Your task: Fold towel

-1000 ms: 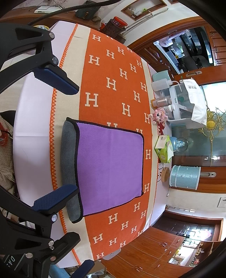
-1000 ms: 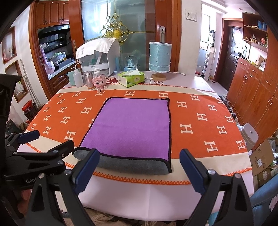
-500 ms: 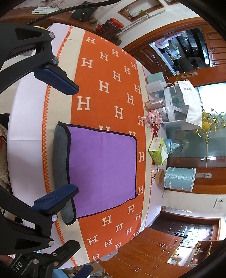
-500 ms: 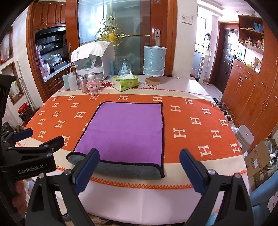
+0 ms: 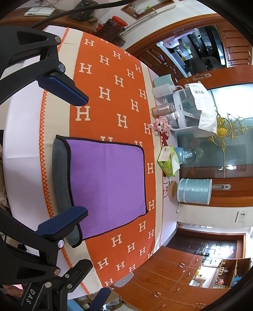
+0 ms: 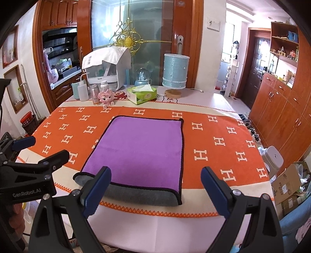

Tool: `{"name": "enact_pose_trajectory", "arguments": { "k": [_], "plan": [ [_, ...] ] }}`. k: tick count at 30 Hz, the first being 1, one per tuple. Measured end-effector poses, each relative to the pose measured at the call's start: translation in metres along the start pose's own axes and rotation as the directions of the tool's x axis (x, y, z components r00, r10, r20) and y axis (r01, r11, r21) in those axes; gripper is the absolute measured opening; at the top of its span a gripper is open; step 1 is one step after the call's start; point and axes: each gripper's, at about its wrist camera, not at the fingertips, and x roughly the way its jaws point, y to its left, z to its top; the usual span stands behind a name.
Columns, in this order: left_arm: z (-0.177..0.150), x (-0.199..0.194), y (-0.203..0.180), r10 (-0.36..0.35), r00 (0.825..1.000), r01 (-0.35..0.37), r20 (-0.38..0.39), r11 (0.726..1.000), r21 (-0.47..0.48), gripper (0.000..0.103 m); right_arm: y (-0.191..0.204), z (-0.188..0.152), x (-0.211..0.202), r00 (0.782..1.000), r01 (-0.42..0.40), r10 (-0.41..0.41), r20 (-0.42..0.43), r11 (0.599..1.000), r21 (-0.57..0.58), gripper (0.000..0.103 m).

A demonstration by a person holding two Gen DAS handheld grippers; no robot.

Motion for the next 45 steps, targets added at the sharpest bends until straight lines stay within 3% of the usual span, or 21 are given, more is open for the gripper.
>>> {"name": "enact_pose_trajectory", "arguments": {
  "k": [4, 19, 24, 32, 35, 38, 40, 45],
  "plan": [
    [-0.001, 0.005, -0.002, -0.041, 0.999, 0.041, -0.012, 0.998, 0.043, 0.102, -0.004, 0.001, 0.006, 1.000, 0.009, -0.009, -0.023, 1.000, 0.014, 0.094],
    [-0.014, 0.038, 0.002, -0.078, 0.996, 0.081, -0.034, 0.993, 0.086, 0.099, -0.012, -0.011, 0.025, 1.000, 0.010, -0.011, -0.026, 1.000, -0.012, 0.094],
    [-0.023, 0.058, 0.009, -0.161, 0.984, 0.169, -0.077, 0.980, 0.103, 0.097, -0.023, -0.021, 0.041, 0.997, -0.016, 0.015, -0.081, 1.000, -0.017, 0.094],
    [-0.048, 0.094, 0.021, -0.195, 0.969, 0.215, -0.154, 0.969, 0.125, 0.094, -0.039, -0.047, 0.073, 0.986, -0.068, 0.060, -0.156, 0.997, -0.044, 0.089],
    [-0.052, 0.105, 0.021, -0.197, 0.959, 0.233, -0.206, 0.957, 0.169, 0.094, -0.045, -0.054, 0.086, 0.980, -0.090, 0.079, -0.183, 0.994, -0.055, 0.084],
    [-0.053, 0.111, 0.019, -0.166, 0.962, 0.213, -0.214, 0.953, 0.215, 0.094, -0.050, -0.060, 0.104, 0.970, -0.105, 0.089, -0.226, 0.993, -0.058, 0.077],
    [-0.052, 0.117, 0.022, -0.180, 0.955, 0.231, -0.235, 0.950, 0.212, 0.094, -0.052, -0.063, 0.115, 0.962, -0.110, 0.090, -0.259, 0.992, -0.065, 0.068],
    [-0.050, 0.137, 0.032, -0.197, 0.936, 0.254, -0.291, 0.952, 0.172, 0.094, -0.054, -0.065, 0.130, 0.954, -0.133, 0.102, -0.283, 0.987, -0.092, 0.060]
  ]
}}
